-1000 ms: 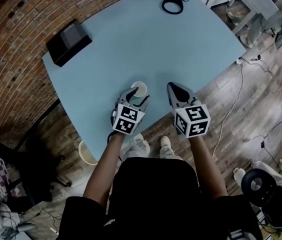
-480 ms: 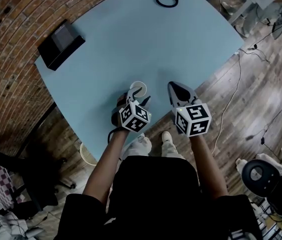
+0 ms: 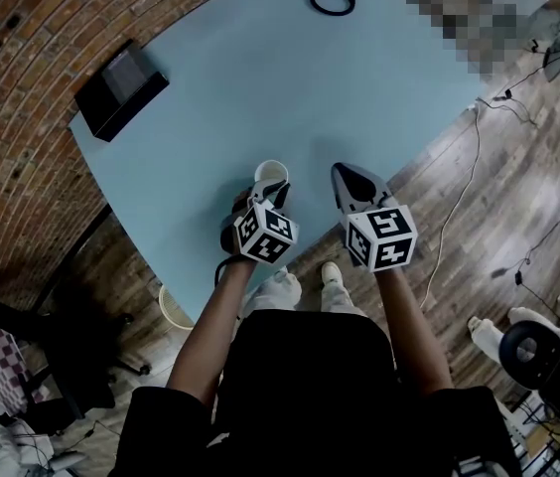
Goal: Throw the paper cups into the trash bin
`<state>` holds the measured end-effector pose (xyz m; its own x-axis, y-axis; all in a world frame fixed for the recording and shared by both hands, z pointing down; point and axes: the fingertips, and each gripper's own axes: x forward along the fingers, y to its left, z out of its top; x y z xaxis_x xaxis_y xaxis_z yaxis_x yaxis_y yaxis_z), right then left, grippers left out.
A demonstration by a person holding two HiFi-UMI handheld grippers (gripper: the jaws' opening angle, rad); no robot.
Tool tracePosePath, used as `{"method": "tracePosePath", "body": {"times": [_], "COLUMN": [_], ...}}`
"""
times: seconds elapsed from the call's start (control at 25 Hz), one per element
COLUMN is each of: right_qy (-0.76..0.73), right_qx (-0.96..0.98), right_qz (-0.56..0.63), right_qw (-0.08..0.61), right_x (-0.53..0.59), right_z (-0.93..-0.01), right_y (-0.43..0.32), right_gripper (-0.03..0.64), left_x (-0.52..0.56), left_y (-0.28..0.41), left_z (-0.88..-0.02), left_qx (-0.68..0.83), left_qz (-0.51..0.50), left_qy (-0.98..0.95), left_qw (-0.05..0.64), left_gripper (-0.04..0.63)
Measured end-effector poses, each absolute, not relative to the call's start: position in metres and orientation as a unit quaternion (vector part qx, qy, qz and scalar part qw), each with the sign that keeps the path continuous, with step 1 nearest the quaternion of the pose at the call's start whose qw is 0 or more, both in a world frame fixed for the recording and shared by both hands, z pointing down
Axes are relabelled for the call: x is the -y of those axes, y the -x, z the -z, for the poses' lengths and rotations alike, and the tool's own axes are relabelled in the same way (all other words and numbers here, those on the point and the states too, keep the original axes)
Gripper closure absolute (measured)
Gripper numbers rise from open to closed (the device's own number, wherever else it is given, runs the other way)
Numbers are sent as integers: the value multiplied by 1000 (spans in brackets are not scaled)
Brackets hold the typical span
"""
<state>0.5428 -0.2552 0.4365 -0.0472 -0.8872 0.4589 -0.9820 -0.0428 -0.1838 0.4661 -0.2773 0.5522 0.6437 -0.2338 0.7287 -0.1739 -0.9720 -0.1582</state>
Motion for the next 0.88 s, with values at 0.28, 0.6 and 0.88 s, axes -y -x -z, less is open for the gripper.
{"method": "tracePosePath", "body": {"times": [0.28, 0.6, 0.88], "right_qy": [-679, -669, -648], "right_qx": [691, 704, 726], "right_qz": [-228, -219, -208], "right_qw": [103, 101, 101], "right_x": [254, 254, 255], "right_z": [-432, -423, -414], "right_y": [-546, -547, -540], "right_gripper": [612, 612, 612], "left_x": [280, 278, 276], "left_y": [-469, -472, -465], "left_z": [-544, -521, -502], "left_qx": [-127, -150, -186], "left_qz": [401, 380, 364], "left_qy": [906, 912, 912], "left_qw": [38, 45, 39], "left_gripper": [565, 568, 568]}}
